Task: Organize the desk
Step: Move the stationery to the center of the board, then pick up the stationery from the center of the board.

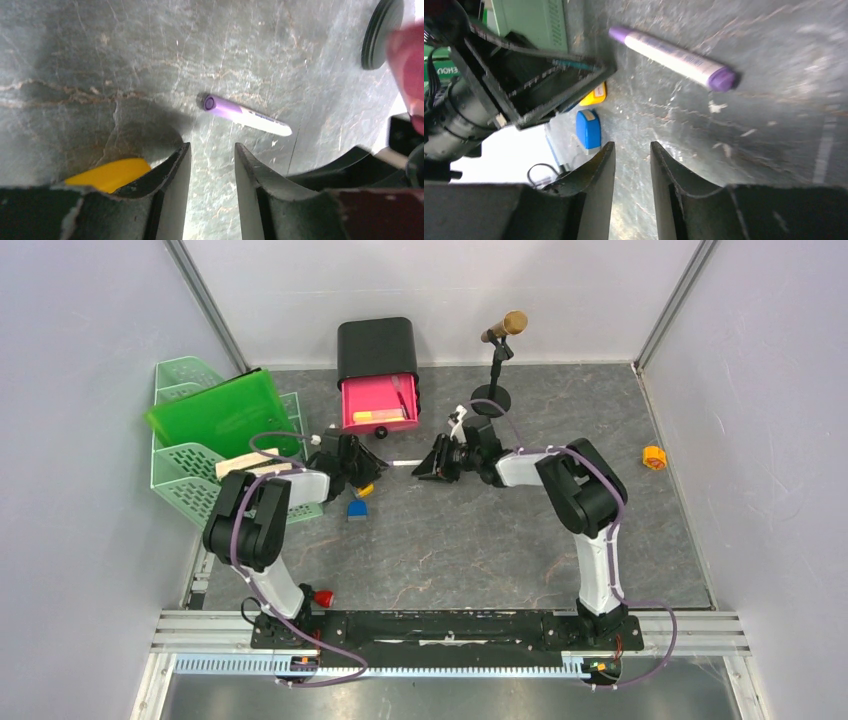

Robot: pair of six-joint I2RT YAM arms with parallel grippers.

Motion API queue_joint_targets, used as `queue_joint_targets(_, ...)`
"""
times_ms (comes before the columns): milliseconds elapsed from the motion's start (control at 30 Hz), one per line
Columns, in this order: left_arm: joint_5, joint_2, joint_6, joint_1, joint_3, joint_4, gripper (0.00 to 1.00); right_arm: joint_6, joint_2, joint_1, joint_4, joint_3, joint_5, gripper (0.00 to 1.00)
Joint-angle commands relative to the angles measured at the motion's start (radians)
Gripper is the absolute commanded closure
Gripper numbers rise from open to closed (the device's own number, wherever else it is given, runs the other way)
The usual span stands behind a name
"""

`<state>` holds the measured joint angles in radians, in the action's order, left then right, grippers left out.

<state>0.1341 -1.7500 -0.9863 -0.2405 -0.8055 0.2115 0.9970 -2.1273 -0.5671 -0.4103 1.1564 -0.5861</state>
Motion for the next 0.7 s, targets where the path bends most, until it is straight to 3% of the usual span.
queue_joint_targets(0, -0.016, 0.107, 0.123, -0.012, 0.033, -0.043, 0.55, -0.292, 0.066, 0.020, 0.255, 0.103, 0.092, 0.61)
queue_joint_targets(167, -0.022, 0.287, 0.197, -0.022, 0.076, -0.064, 0.51, -0.498, 0.054, 0.029, 0.456, 0.257, 0.170, 0.50)
queue_joint_targets(400, -0.031, 0.554, 0.222, -0.022, 0.156, -0.144, 0.44, -0.683, 0.071, 0.029, 0.484, 0.283, 0.244, 0.22)
queue_joint_targets(667, -0.027, 0.717, 0.207, -0.022, 0.186, -0.273, 0.35, -0.742, 0.005, 0.030, 0.373, 0.323, 0.191, 0.18)
